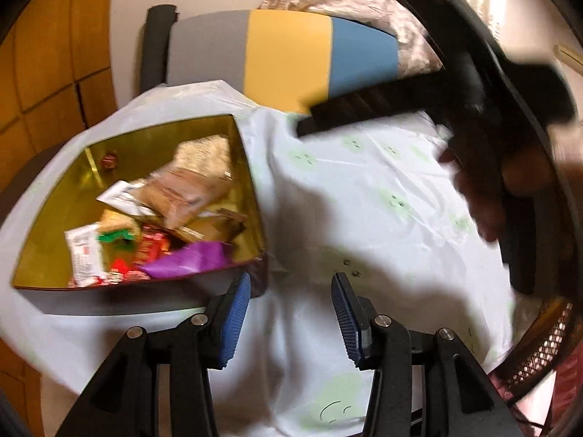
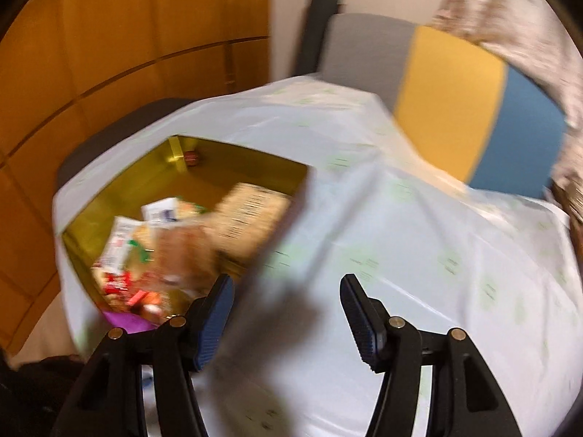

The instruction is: Organize snacks

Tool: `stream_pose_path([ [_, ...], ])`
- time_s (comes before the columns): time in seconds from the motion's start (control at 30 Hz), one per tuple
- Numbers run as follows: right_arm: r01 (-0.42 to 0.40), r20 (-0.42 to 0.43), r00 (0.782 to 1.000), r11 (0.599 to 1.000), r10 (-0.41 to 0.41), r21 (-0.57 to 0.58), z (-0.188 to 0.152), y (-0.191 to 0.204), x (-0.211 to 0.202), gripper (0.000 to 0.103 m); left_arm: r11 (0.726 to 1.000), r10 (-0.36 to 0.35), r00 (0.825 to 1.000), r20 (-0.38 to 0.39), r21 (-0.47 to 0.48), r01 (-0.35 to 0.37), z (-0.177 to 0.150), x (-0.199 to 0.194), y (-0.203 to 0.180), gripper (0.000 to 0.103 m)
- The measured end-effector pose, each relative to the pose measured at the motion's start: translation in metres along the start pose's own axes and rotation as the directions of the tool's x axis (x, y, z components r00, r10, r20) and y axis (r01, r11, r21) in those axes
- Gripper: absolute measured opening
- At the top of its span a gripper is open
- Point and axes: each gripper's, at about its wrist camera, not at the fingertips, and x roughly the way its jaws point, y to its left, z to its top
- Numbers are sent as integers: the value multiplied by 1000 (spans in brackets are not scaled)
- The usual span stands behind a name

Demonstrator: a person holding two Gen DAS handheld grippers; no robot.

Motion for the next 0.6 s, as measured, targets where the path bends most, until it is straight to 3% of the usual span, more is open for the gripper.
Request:
stream_pose_path([
  [0.07,52,5,999,997,-52,62,-11,-10,-7,61,998,58,998,24,-10,-58,3,-15,4,47],
  [0.13,97,11,995,987,-100,130,-23,-18,-14,61,993,120,991,51,-28,-119,4,-28,10,54],
  [0.3,124,14,991,963,-131,239,-47,-16,-23,61,961,266,958,105,-111,-254,10,-49,32,69],
  [0.37,123,20,991,961,-132,249,-54,-8,-25,61,949,300,948,108,-135,-285,10,-52,39,71],
  [0.6,125,22,991,961,-134,247,-68,28,-26,62,924,348,935,62,-191,-331,6,-44,57,72],
])
